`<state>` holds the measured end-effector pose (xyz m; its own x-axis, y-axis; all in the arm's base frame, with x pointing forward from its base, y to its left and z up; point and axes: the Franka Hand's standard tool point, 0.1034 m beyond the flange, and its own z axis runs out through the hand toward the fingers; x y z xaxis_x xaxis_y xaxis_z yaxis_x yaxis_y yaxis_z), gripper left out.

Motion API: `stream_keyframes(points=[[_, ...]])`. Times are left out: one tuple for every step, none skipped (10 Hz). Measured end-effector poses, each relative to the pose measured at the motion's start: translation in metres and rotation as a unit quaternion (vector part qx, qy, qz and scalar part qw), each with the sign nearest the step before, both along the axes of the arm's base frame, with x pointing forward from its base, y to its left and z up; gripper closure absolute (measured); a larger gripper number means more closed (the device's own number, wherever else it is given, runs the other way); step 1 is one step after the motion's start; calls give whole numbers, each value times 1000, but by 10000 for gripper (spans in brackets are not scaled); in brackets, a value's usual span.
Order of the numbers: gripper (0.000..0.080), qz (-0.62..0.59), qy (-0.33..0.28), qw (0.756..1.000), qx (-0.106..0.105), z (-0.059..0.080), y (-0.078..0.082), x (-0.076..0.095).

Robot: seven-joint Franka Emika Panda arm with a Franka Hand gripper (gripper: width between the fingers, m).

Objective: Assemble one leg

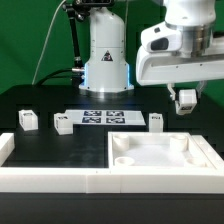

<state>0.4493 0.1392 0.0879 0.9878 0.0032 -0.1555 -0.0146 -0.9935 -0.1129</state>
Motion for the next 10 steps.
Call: stream_keyframes(points=[[509,-1,-42,999,0,5,-2,9],[509,-2,-67,998,0,13,-2,15],[509,-5,-108,994,3,19,0,23],[509,-7,-155,988,7,17,1,23],[509,-6,-169,986,7,15,1,19],[509,-4,-172,985,7,15,2,20],[509,9,-176,984,8,15,3,25],[509,25,-183,983,8,18,0,34],[509,40,-190,981,7,21,-4,44],[509,55,-194,979,6,24,-7,57]])
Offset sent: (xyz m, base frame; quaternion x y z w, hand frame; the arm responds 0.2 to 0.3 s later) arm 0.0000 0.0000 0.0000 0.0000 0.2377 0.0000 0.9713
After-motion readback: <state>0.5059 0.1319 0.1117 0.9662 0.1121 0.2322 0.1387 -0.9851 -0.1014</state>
